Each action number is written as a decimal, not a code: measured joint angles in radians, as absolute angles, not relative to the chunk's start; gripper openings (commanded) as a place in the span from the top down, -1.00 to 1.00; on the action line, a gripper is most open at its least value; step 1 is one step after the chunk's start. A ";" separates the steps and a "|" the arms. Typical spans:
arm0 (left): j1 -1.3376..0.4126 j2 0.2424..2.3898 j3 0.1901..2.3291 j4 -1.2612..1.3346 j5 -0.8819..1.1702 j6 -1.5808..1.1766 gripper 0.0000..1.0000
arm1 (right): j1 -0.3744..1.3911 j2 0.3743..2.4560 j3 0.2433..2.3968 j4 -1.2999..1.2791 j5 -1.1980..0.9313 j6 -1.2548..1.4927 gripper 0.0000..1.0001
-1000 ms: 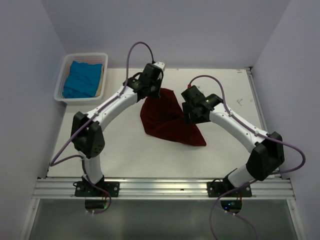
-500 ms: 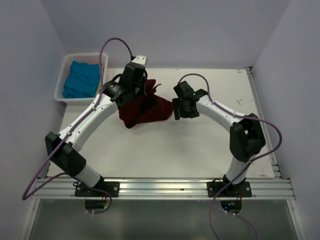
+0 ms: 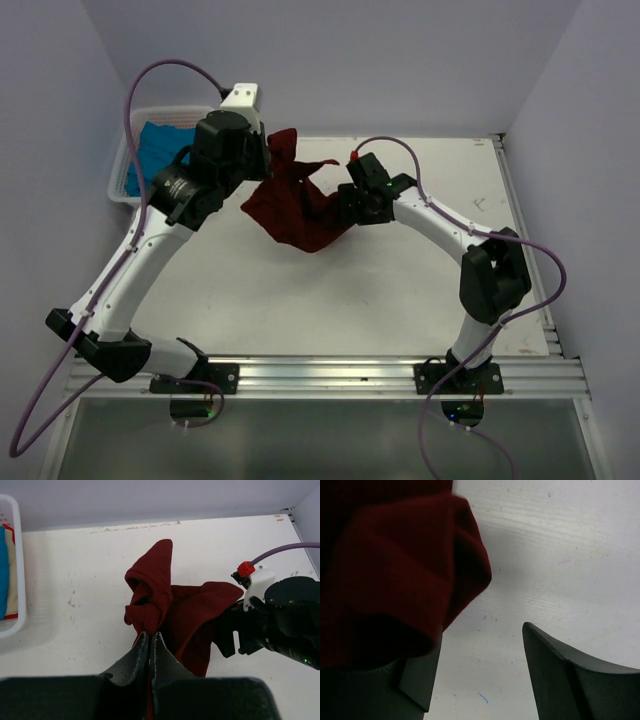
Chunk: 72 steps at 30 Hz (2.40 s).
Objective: Fold and stack the t-shirts
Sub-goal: Flatten the tshirt out
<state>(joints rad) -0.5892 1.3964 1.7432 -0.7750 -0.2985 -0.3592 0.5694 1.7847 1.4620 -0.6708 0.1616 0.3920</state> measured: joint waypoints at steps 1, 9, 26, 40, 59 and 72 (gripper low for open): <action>-0.589 1.386 1.743 -0.776 -0.299 -0.361 1.00 | 0.569 1.785 1.462 -0.661 0.155 0.392 -0.39; -0.589 1.394 1.685 -0.786 -0.286 -0.384 1.00 | 0.569 1.785 1.462 -0.563 0.053 0.401 -0.40; -0.569 1.271 1.368 -0.796 -0.421 -0.493 1.00 | 0.594 1.946 1.610 -0.499 -0.050 0.391 -0.38; -0.543 1.171 1.257 -0.795 -0.458 -0.540 1.00 | 0.687 2.314 2.005 -0.519 -0.184 0.408 -0.32; -0.514 1.120 1.203 -0.784 -0.450 -0.540 1.00 | 0.698 2.482 2.110 -0.508 -0.186 0.473 1.00; -0.466 1.135 0.978 -0.698 -0.450 -0.566 1.00 | 0.700 1.938 1.722 -0.620 0.043 0.362 1.00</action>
